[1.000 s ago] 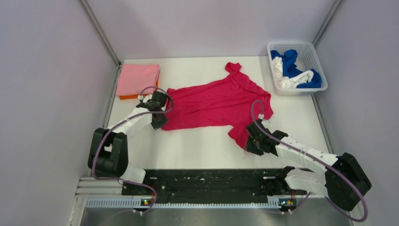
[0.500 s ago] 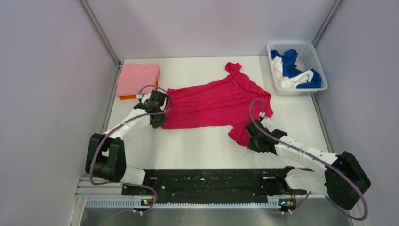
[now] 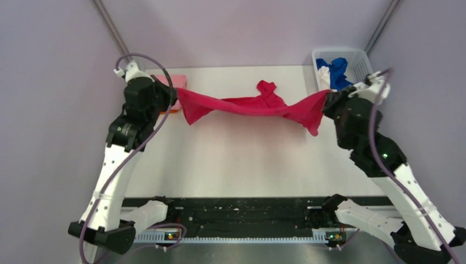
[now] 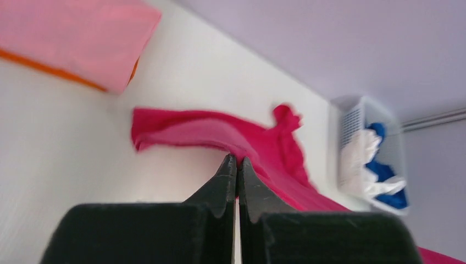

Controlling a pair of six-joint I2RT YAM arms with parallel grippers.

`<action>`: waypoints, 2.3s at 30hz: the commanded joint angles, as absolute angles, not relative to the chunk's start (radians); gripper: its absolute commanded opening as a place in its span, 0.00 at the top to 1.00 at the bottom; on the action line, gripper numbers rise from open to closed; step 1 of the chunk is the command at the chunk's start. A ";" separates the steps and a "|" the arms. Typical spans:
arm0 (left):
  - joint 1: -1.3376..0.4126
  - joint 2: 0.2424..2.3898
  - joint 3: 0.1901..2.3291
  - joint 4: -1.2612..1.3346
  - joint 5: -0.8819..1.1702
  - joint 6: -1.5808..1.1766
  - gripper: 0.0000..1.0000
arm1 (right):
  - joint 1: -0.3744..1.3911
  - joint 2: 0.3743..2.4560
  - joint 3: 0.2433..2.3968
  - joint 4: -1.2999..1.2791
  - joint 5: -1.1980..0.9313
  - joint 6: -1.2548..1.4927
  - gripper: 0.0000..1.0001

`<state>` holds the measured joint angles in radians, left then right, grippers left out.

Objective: Fold and stack the t-shirts
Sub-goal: Flatten out the tshirt

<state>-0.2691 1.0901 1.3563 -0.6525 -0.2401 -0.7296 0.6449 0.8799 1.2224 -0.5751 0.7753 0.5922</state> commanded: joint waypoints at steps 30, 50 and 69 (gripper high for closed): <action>-0.270 0.888 1.724 -0.719 -0.258 -0.620 1.00 | 0.638 0.935 1.903 -0.479 0.310 0.136 1.00; -0.108 1.729 1.440 -0.567 -0.468 -0.736 1.00 | 0.434 1.328 1.137 0.087 0.567 0.274 1.00; -0.058 2.266 2.013 -0.651 -0.417 -0.716 0.20 | 0.281 1.972 1.515 0.083 0.460 0.370 1.00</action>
